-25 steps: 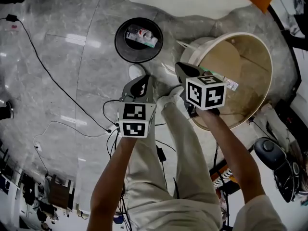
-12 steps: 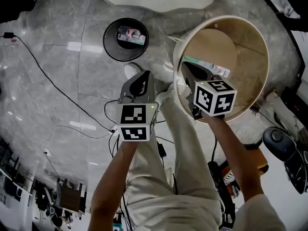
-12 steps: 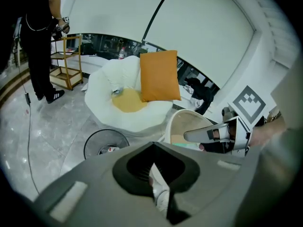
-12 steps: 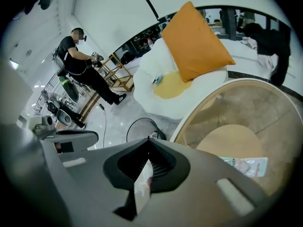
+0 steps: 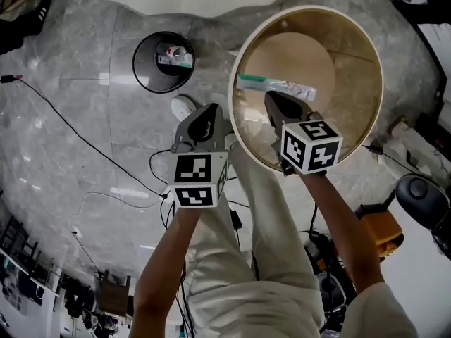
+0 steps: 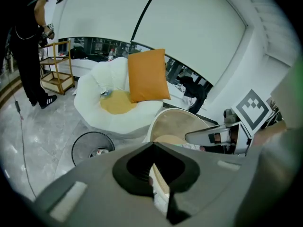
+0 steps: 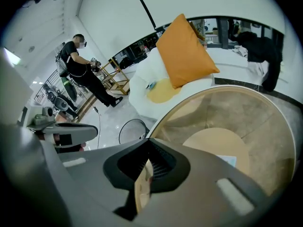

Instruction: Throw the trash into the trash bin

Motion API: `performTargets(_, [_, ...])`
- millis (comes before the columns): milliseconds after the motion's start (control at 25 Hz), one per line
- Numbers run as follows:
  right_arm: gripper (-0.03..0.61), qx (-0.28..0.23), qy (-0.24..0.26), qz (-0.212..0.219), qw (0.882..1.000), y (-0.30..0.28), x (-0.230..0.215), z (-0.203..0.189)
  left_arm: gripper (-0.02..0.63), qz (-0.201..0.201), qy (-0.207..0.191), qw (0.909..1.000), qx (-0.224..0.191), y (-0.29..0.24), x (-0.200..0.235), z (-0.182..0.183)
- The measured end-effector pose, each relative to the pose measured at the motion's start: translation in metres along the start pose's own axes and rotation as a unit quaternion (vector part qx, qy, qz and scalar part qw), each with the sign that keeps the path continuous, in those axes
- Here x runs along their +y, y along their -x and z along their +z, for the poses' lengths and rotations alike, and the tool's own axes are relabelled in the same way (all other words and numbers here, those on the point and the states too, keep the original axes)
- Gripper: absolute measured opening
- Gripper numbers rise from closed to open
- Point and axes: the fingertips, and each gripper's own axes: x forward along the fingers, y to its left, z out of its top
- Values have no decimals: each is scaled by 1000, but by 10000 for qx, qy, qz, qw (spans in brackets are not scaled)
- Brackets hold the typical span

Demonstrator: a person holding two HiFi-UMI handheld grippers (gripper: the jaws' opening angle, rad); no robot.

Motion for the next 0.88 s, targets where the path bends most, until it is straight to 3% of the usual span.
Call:
performTargets(240, [31,-50,67,-100,9999,22,-34,-11,2,-155,-143,9998,58,-14,-40,-2])
performTargets(880, [156,275,387,-440,9979,21,-123,-47,2,-331,-251,9983,407,-63,-96,-32])
